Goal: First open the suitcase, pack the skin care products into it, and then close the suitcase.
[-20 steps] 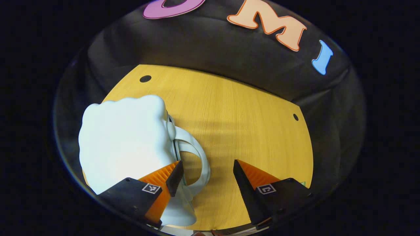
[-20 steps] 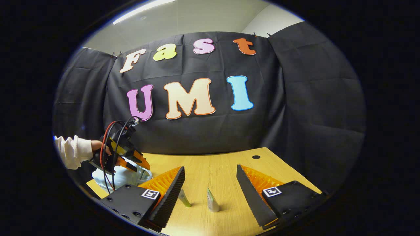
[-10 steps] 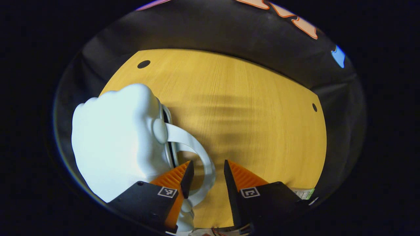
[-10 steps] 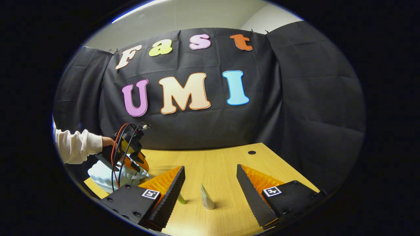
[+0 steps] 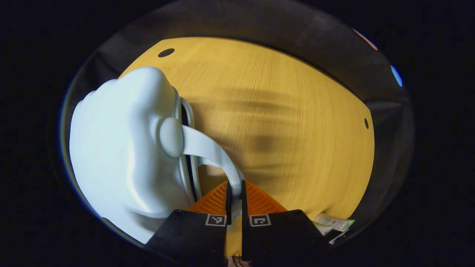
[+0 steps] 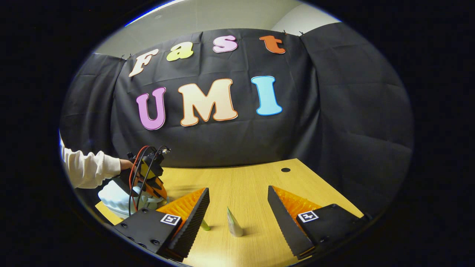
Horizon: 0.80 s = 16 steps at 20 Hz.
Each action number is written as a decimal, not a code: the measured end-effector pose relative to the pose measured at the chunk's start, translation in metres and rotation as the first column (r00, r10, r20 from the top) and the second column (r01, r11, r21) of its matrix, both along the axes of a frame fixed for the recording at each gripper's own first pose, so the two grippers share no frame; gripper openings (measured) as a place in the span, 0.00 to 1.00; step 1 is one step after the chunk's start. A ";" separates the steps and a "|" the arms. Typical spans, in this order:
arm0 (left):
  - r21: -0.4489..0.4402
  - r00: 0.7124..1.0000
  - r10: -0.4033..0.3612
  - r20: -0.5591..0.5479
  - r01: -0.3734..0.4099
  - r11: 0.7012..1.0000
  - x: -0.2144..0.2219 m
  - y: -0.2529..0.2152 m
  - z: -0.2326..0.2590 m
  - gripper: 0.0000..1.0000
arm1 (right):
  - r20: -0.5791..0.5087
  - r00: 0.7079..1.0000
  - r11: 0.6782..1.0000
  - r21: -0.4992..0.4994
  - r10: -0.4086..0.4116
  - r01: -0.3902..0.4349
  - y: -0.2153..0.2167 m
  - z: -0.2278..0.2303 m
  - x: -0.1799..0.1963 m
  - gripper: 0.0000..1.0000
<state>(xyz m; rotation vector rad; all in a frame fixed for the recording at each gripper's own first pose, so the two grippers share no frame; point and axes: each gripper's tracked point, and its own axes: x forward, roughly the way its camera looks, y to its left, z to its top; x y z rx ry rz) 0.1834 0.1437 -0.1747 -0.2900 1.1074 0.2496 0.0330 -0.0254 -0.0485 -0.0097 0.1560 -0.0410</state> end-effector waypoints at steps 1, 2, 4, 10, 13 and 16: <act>0.008 1.000 -0.003 -0.003 0.003 1.000 0.001 0.000 0.000 0.07 | 0.000 1.000 1.000 -0.004 0.001 -0.001 0.001 0.000 -0.001 0.98; 0.015 1.000 -0.013 -0.009 0.013 1.000 0.001 -0.001 0.001 0.07 | 0.000 1.000 1.000 -0.006 0.001 -0.001 0.001 0.001 0.000 0.98; 0.022 0.999 -0.039 -0.008 0.039 0.999 0.001 -0.002 0.003 0.05 | 0.001 1.000 1.000 -0.008 -0.002 0.002 0.001 0.001 0.000 0.98; 0.015 0.995 -0.084 0.045 0.083 0.996 -0.008 -0.006 0.034 0.03 | 0.010 1.000 1.000 -0.008 -0.006 0.007 0.002 0.007 -0.003 0.98; -0.053 0.991 -0.067 0.116 0.073 0.996 -0.018 -0.007 0.065 0.02 | 0.015 1.000 1.000 -0.008 0.009 -0.009 0.004 0.009 -0.006 0.98; -0.043 0.978 -0.096 0.186 0.106 0.993 -0.032 -0.005 0.100 0.03 | 0.021 0.999 0.999 -0.009 0.032 -0.032 0.010 0.012 -0.006 0.98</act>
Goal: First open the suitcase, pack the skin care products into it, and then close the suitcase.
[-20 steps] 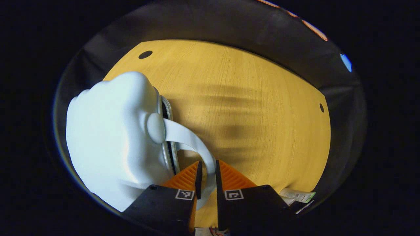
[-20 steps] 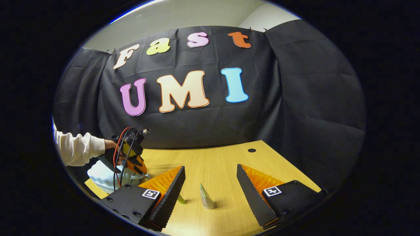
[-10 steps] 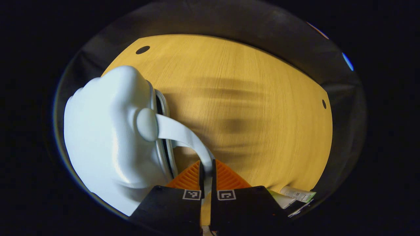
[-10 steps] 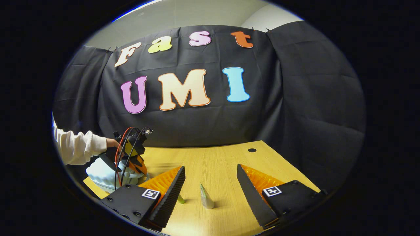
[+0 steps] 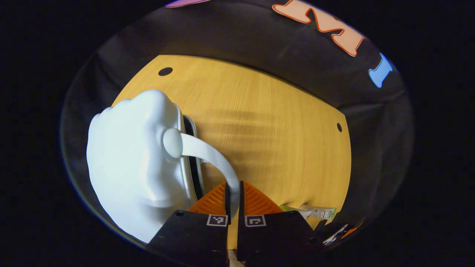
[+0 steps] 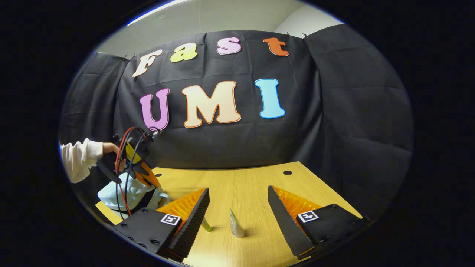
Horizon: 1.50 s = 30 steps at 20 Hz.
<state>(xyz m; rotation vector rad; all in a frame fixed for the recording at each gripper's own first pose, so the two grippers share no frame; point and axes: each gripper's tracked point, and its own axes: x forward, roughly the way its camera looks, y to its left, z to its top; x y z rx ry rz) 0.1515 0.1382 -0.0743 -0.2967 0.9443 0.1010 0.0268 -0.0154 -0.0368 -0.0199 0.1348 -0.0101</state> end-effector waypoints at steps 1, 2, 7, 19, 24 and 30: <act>0.004 1.000 -0.003 0.027 0.002 1.000 -0.007 0.002 0.015 0.02 | 0.001 1.000 1.000 0.002 0.009 -0.009 0.004 0.000 0.001 0.98; 0.004 0.999 -0.005 0.051 0.005 1.000 -0.014 0.004 0.028 0.02 | 0.005 1.000 1.000 0.004 0.017 -0.017 0.007 0.002 0.003 0.98; -0.045 0.989 0.014 0.145 -0.008 0.999 -0.060 0.032 0.091 0.02 | 0.020 0.998 0.998 0.022 0.059 -0.060 0.024 0.007 0.008 0.98; -0.010 0.952 0.162 0.261 -0.165 0.986 -0.159 0.178 0.166 0.02 | 0.063 0.991 0.993 0.006 0.119 -0.119 0.067 0.023 0.005 0.94; 0.113 0.950 0.220 0.222 -0.249 0.962 -0.190 0.243 0.158 0.03 | 0.072 0.991 0.993 0.004 0.116 -0.116 0.077 0.023 0.001 0.98; 0.173 0.937 0.298 0.182 -0.329 0.928 -0.214 0.296 0.137 0.02 | 0.068 0.993 0.995 0.016 0.100 -0.102 0.079 0.021 -0.001 0.95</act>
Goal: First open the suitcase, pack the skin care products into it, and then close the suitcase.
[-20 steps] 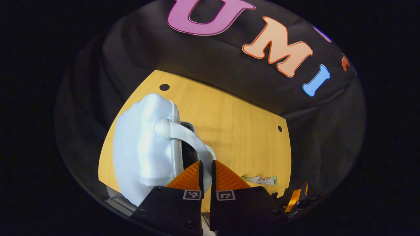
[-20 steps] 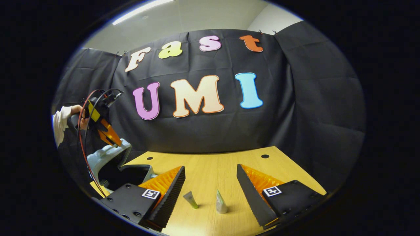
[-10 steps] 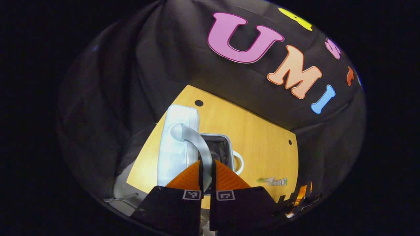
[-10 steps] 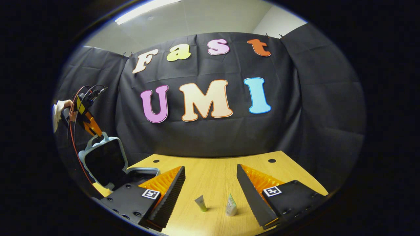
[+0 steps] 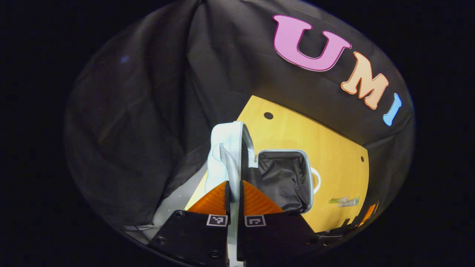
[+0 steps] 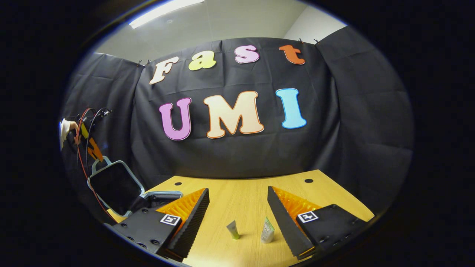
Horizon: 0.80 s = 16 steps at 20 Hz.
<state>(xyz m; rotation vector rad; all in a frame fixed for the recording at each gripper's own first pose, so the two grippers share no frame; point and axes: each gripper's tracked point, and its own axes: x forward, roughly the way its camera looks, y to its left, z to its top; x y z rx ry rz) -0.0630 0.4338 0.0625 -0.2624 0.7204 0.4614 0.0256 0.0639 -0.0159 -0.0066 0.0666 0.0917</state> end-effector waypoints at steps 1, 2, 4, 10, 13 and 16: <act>0.000 1.000 0.018 -0.014 -0.018 1.000 -0.005 0.008 -0.006 0.02 | -0.001 1.000 1.000 -0.001 -0.003 0.003 0.000 0.000 0.000 0.98; 0.000 0.999 0.036 -0.025 -0.036 0.999 -0.012 0.017 -0.012 0.02 | -0.001 1.000 1.000 -0.001 -0.005 0.005 0.000 0.000 0.000 0.95; -0.018 0.995 0.084 -0.048 -0.085 0.996 -0.023 0.035 -0.032 0.02 | -0.005 1.000 1.000 0.002 -0.009 0.009 0.001 -0.001 0.001 0.98; -0.144 0.971 0.212 -0.109 -0.226 0.963 -0.062 0.069 -0.109 0.00 | -0.025 1.000 1.000 0.003 -0.014 0.014 0.003 -0.007 0.003 0.98; -0.153 0.952 0.257 -0.164 -0.282 0.947 -0.075 0.078 -0.156 0.00 | -0.038 0.999 1.000 0.001 -0.015 0.015 0.006 -0.011 0.003 0.95; -0.155 0.937 0.278 -0.209 -0.313 0.937 -0.079 0.079 -0.194 0.00 | -0.047 0.999 1.000 -0.004 -0.024 0.024 0.005 -0.014 0.002 0.98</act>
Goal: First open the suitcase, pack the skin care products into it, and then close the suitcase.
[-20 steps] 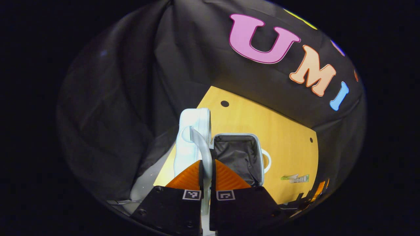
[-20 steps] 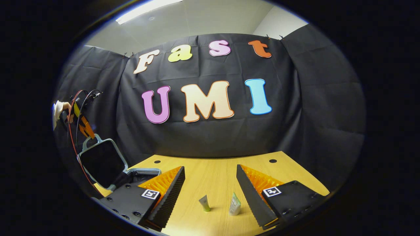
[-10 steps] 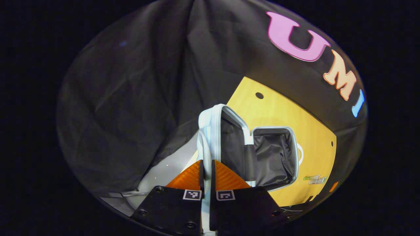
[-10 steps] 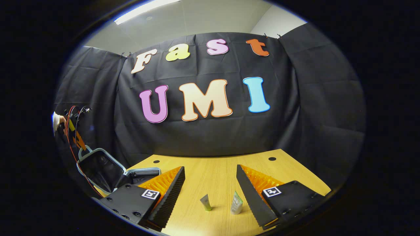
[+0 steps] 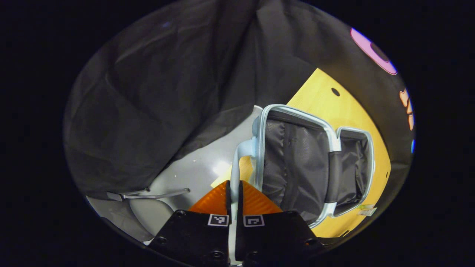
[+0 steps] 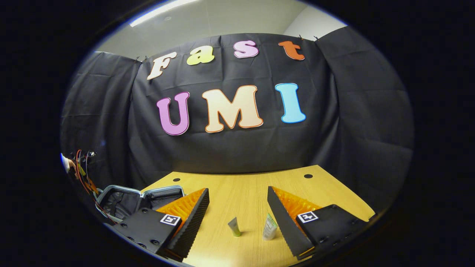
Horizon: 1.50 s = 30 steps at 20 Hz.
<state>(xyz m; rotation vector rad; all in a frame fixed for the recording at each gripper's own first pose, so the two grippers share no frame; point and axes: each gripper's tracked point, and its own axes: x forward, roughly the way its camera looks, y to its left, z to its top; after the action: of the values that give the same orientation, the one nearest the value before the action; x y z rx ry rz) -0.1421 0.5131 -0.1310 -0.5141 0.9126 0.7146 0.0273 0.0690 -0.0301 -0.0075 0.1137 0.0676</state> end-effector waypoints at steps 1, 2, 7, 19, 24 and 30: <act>0.003 1.000 -0.002 -0.011 0.002 1.000 0.001 0.000 -0.009 0.00 | -0.004 1.000 1.000 -0.001 -0.006 0.006 -0.002 -0.002 0.000 0.98; 0.016 1.000 -0.009 -0.026 0.010 1.000 0.002 0.000 -0.017 0.00 | -0.006 1.000 1.000 -0.003 -0.017 0.017 -0.004 -0.002 0.000 0.98; 0.027 0.994 -0.004 -0.112 0.007 1.000 0.000 -0.001 -0.037 0.01 | -0.020 0.997 0.997 -0.017 -0.078 0.077 -0.021 -0.010 -0.006 0.98; 0.228 0.968 -0.248 -0.045 0.252 0.940 0.039 -0.089 0.035 0.95 | -0.062 0.987 0.988 -0.034 -0.151 0.149 -0.053 -0.026 -0.020 0.98; 0.143 0.874 -0.486 -0.030 0.485 0.863 0.078 -0.222 0.029 0.95 | -0.126 0.981 0.989 -0.045 -0.146 0.142 -0.064 -0.052 -0.016 0.98; 0.064 0.705 -0.709 0.007 0.707 0.704 0.113 -0.374 0.018 0.97 | -0.218 0.974 0.998 -0.038 -0.064 0.057 -0.073 -0.084 0.008 0.95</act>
<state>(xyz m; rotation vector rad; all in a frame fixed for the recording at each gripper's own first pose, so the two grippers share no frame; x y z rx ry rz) -0.0293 0.1387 -0.1132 -0.0844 0.9647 0.0155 0.0351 -0.0036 -0.1141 -0.0278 0.3357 0.0058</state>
